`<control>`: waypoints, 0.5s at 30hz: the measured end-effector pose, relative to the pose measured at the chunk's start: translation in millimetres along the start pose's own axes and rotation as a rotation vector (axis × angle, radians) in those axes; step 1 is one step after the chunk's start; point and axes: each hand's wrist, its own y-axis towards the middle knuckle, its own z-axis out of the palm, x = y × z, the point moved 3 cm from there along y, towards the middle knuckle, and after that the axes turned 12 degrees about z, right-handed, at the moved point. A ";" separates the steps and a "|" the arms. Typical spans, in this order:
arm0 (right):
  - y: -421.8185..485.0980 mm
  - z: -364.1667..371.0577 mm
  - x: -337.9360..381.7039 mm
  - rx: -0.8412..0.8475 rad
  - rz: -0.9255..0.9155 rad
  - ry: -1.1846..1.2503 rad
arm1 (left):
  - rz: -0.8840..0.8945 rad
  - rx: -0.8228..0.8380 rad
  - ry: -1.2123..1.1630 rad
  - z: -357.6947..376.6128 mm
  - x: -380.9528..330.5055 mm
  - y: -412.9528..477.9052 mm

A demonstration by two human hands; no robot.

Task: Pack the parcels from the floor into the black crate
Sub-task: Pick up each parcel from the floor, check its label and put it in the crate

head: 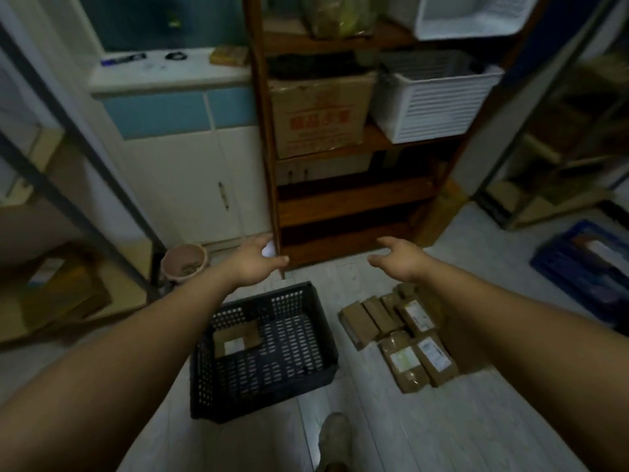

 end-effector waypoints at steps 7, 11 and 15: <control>-91.8 -55.4 -73.3 -0.103 0.099 -0.002 | 0.200 0.108 -0.004 27.0 -118.9 -34.7; -124.8 -87.8 -118.3 -0.145 0.107 -0.006 | 0.276 0.147 0.026 47.9 -177.1 -44.7; -146.5 -122.2 -184.0 -0.187 0.147 0.019 | 0.321 0.167 0.034 89.1 -243.2 -44.8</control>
